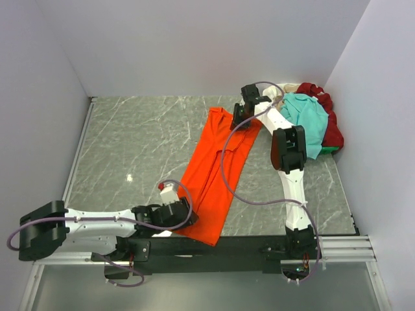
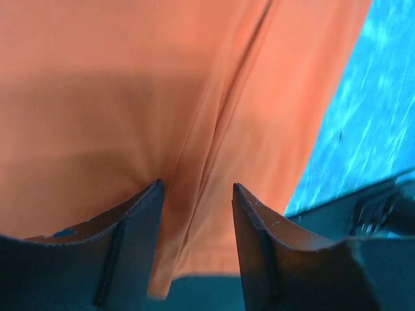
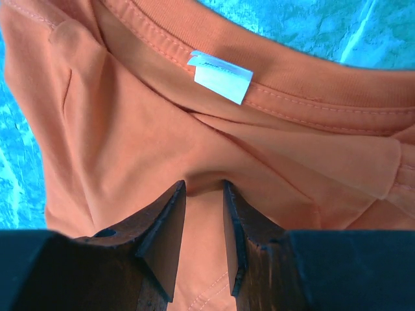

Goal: Fold and stack the t-shirts
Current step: Fold the tshirt

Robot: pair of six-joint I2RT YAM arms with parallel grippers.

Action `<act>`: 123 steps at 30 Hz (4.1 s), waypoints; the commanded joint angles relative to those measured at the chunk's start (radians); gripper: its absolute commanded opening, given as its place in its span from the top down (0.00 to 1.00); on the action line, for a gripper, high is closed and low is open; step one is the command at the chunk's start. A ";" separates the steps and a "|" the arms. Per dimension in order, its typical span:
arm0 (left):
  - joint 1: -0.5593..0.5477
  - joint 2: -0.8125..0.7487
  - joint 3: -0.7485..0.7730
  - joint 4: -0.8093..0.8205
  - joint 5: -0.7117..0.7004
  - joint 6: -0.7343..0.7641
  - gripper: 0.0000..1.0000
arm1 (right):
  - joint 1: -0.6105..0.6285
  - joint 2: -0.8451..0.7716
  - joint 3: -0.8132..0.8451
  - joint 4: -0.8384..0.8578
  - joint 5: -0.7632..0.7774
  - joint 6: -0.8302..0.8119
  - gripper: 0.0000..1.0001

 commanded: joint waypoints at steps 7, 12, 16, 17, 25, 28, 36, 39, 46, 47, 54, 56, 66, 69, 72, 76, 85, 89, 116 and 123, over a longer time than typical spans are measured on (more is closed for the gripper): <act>-0.161 0.094 0.189 -0.258 -0.126 -0.138 0.46 | -0.017 -0.127 -0.045 0.025 0.003 -0.061 0.63; -0.204 0.152 0.256 -0.421 -0.182 -0.189 0.47 | -0.015 -0.289 -0.263 0.127 -0.018 -0.042 0.63; -0.233 0.204 0.307 -0.518 -0.216 -0.238 0.47 | -0.012 -0.476 -0.452 0.210 -0.040 0.003 0.63; -0.236 0.220 0.319 -0.530 -0.219 -0.244 0.47 | -0.010 -0.510 -0.495 0.247 -0.044 0.009 0.63; -0.249 0.224 0.286 -0.380 -0.182 -0.174 0.48 | 0.023 -0.730 -0.852 0.396 -0.066 0.092 0.63; -0.252 0.238 0.289 -0.351 -0.167 -0.159 0.48 | 0.028 -0.680 -0.854 0.395 -0.067 0.089 0.63; -0.255 0.274 0.261 -0.232 -0.112 -0.132 0.48 | 0.029 -0.491 -0.733 0.384 -0.081 0.081 0.63; -0.255 0.290 0.260 -0.219 -0.098 -0.131 0.49 | 0.031 -0.398 -0.640 0.341 -0.078 0.072 0.63; -0.253 0.336 0.234 -0.040 -0.035 -0.053 0.49 | 0.031 -0.207 -0.420 0.211 -0.096 0.049 0.63; -0.247 0.349 0.229 -0.006 -0.012 -0.034 0.50 | 0.032 -0.172 -0.374 0.203 -0.105 0.049 0.64; -0.164 0.454 0.234 0.183 0.106 0.065 0.50 | 0.042 -0.003 -0.086 0.065 -0.136 0.032 0.64; -0.141 0.479 0.240 0.225 0.137 0.090 0.50 | 0.043 0.058 0.020 0.013 -0.144 0.028 0.64; -0.118 0.452 0.324 0.208 0.092 0.208 0.50 | 0.045 -0.006 0.013 0.065 -0.259 0.024 0.63; -0.114 0.407 0.350 0.193 0.063 0.259 0.49 | 0.042 -0.104 -0.033 0.094 -0.326 0.018 0.63; -0.101 0.369 0.378 0.139 0.016 0.305 0.49 | 0.034 -0.251 -0.156 0.201 -0.506 0.057 0.63; -0.083 0.260 0.360 0.044 -0.075 0.312 0.49 | 0.033 -0.481 -0.416 0.347 -0.532 0.093 0.63; 0.089 -0.080 0.094 -0.015 -0.080 0.257 0.48 | 0.109 -1.039 -1.059 0.462 -0.193 0.136 0.63; 0.103 -0.119 0.048 -0.025 -0.038 0.257 0.49 | 0.218 -1.173 -1.239 0.445 -0.029 0.164 0.63; 0.109 0.051 0.060 -0.019 0.187 0.228 0.50 | 0.562 -1.635 -1.676 0.006 0.175 0.485 0.63; 0.107 0.050 0.062 -0.048 0.200 0.217 0.50 | 0.632 -1.600 -1.710 0.057 0.163 0.544 0.63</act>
